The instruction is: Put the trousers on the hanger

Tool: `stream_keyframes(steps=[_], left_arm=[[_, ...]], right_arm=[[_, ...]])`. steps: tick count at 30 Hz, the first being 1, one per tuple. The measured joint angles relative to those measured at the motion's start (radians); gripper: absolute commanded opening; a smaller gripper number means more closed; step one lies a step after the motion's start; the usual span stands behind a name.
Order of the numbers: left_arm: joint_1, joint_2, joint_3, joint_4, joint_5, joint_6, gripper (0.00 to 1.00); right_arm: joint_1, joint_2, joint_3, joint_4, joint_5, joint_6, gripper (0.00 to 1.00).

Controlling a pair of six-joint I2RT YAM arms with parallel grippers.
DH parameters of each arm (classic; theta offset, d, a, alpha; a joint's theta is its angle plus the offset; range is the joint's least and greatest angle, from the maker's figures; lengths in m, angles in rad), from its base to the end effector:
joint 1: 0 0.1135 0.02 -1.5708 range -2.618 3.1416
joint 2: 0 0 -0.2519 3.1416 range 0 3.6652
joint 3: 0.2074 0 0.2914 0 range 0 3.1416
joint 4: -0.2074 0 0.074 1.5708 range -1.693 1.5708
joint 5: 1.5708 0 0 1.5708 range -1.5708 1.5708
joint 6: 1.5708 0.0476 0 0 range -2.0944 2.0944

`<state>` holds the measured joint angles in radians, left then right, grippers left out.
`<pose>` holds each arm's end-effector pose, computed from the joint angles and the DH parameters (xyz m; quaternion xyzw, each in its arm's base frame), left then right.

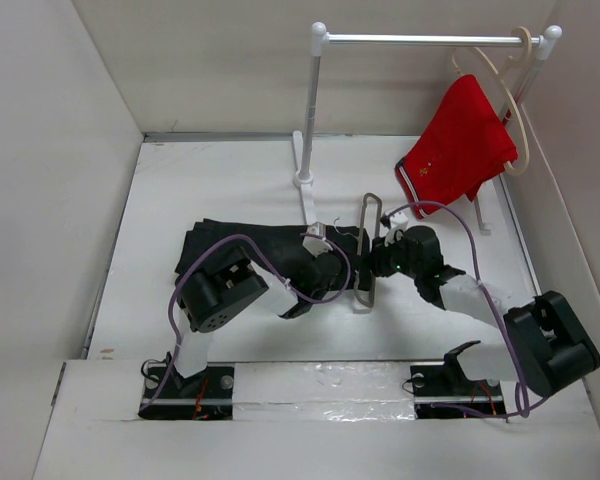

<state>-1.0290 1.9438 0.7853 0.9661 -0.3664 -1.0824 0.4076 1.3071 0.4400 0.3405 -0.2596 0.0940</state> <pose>0.2195 -0.3316 0.0882 -0.1361 0.7555 -0.4749 0.4304 0.2599 0.1255 0.1178 -0.1980 0.8389 0.2314 0.4512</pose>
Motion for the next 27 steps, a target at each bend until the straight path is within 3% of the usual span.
stream_keyframes(steps=[6, 13, 17, 22, 27], left_arm=[[0.01, 0.007, 0.0, 0.011, 0.004, 0.0, 0.0], [0.012, 0.01, -0.004, 0.022, 0.008, -0.001, 0.0], [0.013, 0.011, -0.007, 0.012, 0.003, 0.004, 0.0], [0.019, 0.019, -0.01, 0.031, 0.014, 0.005, 0.0], [0.019, 0.024, -0.01, 0.036, 0.014, 0.007, 0.0]], right_arm=[[0.026, 0.001, 0.053, -0.011, 0.051, -0.007, 0.38], [0.024, 0.127, 0.056, 0.014, 0.072, 0.005, 0.36], [0.027, 0.165, 0.063, 0.03, 0.089, 0.017, 0.58], [0.029, 0.171, 0.074, 0.047, 0.126, 0.019, 0.52], [0.039, 0.177, 0.074, 0.051, 0.146, 0.019, 0.56]])
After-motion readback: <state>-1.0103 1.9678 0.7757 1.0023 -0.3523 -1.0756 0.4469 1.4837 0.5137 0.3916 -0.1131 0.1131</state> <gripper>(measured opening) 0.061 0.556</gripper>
